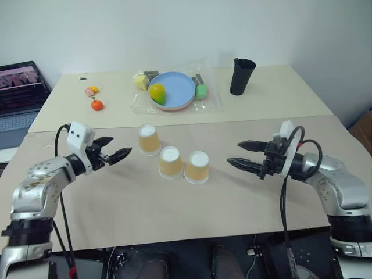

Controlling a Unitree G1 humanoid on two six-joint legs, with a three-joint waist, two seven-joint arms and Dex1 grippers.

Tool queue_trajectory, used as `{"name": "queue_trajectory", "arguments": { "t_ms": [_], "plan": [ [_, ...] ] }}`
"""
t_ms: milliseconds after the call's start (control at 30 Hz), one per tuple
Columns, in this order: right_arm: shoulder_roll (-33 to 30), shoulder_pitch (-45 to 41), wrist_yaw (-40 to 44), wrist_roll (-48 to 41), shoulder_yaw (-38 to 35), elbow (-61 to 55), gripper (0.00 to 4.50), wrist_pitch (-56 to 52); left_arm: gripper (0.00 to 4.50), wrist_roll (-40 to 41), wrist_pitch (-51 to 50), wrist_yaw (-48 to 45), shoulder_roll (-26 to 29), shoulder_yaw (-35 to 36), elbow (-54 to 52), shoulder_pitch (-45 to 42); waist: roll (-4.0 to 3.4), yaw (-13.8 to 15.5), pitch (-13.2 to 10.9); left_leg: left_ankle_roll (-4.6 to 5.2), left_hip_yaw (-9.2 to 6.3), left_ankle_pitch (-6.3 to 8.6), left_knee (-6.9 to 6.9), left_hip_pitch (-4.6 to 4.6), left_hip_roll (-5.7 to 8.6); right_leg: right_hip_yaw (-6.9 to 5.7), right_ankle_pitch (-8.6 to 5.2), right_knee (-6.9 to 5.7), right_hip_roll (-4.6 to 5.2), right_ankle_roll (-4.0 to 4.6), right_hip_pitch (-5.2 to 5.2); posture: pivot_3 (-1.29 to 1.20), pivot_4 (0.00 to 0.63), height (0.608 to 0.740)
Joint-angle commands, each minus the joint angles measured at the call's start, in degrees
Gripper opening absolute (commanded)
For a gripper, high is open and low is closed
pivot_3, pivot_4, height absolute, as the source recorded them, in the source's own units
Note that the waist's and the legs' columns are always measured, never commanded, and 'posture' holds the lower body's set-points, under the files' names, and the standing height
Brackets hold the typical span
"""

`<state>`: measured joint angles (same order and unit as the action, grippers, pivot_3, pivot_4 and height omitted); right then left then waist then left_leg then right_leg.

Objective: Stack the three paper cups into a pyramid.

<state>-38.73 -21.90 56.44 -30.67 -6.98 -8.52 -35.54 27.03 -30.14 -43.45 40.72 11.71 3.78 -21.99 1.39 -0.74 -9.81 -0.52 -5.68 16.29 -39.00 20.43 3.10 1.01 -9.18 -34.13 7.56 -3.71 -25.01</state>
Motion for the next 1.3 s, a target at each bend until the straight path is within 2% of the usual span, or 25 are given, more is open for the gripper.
{"name": "queue_trajectory", "arguments": {
  "t_ms": [33,533,900,1000,1100,1133,1300],
  "plan": [
    [-0.3,0.3,-0.8,-2.1,-2.2,-3.1,4.46,0.3,4.5,-1.0,2.3,-1.0,-1.6,-1.7,1.8,-3.9,0.0,0.0,0.0,0.0,0.0,0.0,0.0,0.01,0.0,0.0,0.0,0.02,0.0,0.0,0.0,0.0,0.15,0.72],
    [-1.3,2.4,-3.0,-3.8,-3.7,-5.1,4.46,0.0,4.5,-5.3,6.7,-3.4,-6.8,-5.9,12.3,-12.7,0.01,-0.1,0.0,0.0,0.0,0.0,-0.05,0.03,0.01,0.0,0.01,0.0,0.0,-0.02,-0.02,0.0,0.15,0.72],
    [-1.6,3.6,-4.2,-4.1,-4.5,-6.1,4.46,-0.1,4.5,-11.2,12.7,-1.2,-11.1,-8.4,22.0,-18.8,0.02,-0.2,0.0,0.0,0.0,0.0,-0.06,0.05,0.02,0.0,0.02,0.0,0.0,-0.03,-0.01,0.0,0.15,0.72],
    [-1.7,3.6,-4.4,-4.1,-4.4,-6.2,4.5,0.0,3.69,-11.5,13.7,-1.8,-12.2,-8.5,22.7,-19.3,0.03,-0.2,0.0,0.0,0.0,0.0,-0.08,0.04,0.01,0.0,0.03,-0.01,0.0,-0.04,-0.01,0.0,0.15,0.72],
    [-1.8,3.7,-4.6,-4.1,-4.4,-6.2,4.5,0.1,2.68,-11.9,13.7,-2.1,-12.5,-8.8,22.7,-19.4,0.03,-0.1,0.0,0.01,0.0,0.0,-0.1,0.06,0.02,0.0,0.03,-0.01,0.0,-0.04,-0.01,0.0,0.15,0.72],
    [-1.9,3.8,-4.7,-4.0,-4.4,-6.2,4.5,0.2,2.49,-12.1,13.6,-2.2,-12.5,-9.0,22.7,-19.5,0.03,-0.1,0.0,0.0,0.0,0.0,-0.1,0.07,0.02,0.0,0.03,0.0,0.0,-0.04,-0.01,0.0,0.15,0.72],
    [-2.1,4.0,-4.6,-4.4,-4.2,-6.3,4.5,0.1,2.47,-11.8,13.9,-3.1,-11.9,-8.6,19.6,-20.4,0.03,-0.2,0.0,0.01,-0.01,0.0,-0.1,0.07,0.02,0.0,0.03,0.0,0.0,-0.05,-0.01,0.0,0.15,0.72]
  ]
}}
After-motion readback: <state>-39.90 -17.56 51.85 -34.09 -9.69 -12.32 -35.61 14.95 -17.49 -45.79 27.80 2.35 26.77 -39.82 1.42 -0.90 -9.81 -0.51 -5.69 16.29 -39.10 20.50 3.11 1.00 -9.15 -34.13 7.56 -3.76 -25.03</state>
